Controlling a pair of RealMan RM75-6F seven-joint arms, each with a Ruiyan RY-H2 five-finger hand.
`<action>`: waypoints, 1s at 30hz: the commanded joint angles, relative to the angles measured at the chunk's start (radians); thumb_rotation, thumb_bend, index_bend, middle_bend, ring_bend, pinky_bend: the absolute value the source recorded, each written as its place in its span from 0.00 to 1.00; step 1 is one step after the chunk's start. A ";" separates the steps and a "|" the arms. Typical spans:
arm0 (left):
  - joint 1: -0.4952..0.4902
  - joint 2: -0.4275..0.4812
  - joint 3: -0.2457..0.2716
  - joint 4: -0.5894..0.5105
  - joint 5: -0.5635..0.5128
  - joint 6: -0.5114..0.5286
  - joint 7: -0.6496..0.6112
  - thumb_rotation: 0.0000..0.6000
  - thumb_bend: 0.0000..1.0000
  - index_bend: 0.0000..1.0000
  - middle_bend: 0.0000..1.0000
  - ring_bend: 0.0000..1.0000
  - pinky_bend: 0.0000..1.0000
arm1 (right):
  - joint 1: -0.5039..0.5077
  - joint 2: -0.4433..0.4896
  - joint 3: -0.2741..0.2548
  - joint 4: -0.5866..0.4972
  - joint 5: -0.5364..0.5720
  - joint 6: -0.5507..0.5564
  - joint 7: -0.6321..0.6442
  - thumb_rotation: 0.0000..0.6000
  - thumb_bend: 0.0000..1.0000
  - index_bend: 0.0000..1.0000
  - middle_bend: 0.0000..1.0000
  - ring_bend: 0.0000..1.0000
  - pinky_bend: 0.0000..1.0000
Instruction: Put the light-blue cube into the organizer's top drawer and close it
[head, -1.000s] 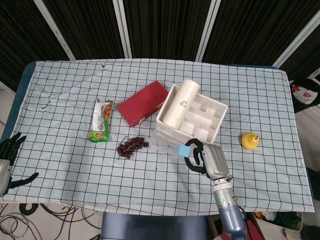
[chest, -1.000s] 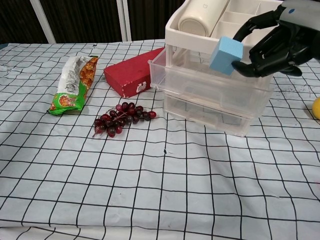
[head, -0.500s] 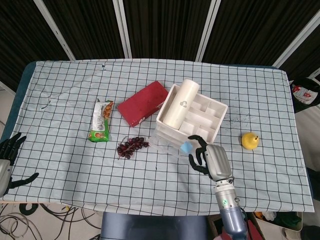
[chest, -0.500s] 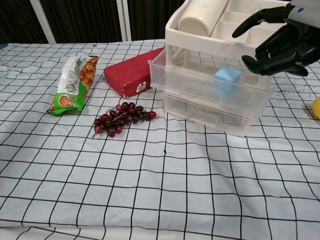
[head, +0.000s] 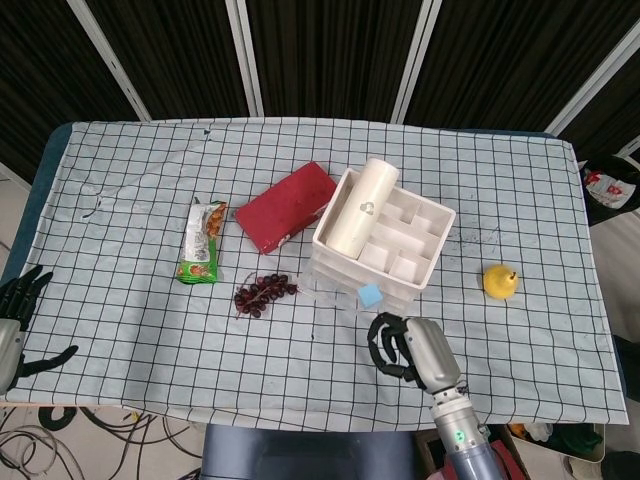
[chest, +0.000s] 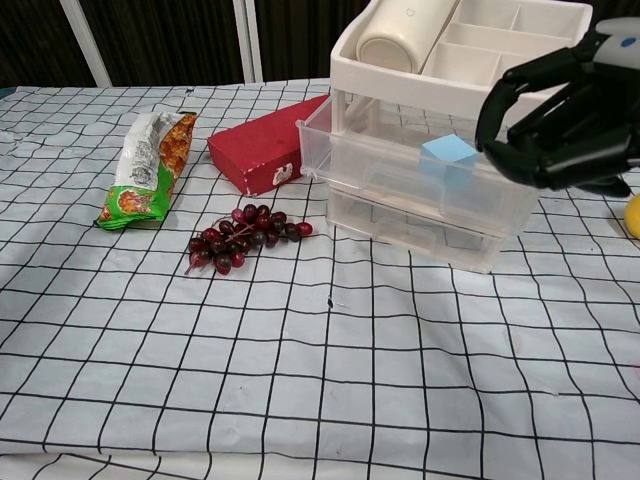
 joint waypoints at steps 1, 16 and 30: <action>0.001 0.000 0.000 -0.001 -0.001 0.000 0.000 1.00 0.02 0.00 0.00 0.00 0.00 | -0.023 0.036 -0.071 -0.019 -0.054 -0.041 0.040 1.00 0.46 0.75 0.81 0.88 0.89; -0.002 0.003 -0.002 -0.001 -0.008 -0.007 -0.006 1.00 0.02 0.00 0.00 0.00 0.00 | 0.009 -0.113 -0.075 0.106 0.029 -0.147 0.051 1.00 0.47 0.75 0.81 0.88 0.89; -0.004 0.006 -0.005 -0.003 -0.015 -0.014 -0.014 1.00 0.02 0.00 0.00 0.00 0.00 | 0.074 -0.281 0.038 0.215 0.172 -0.180 -0.004 1.00 0.47 0.75 0.81 0.88 0.88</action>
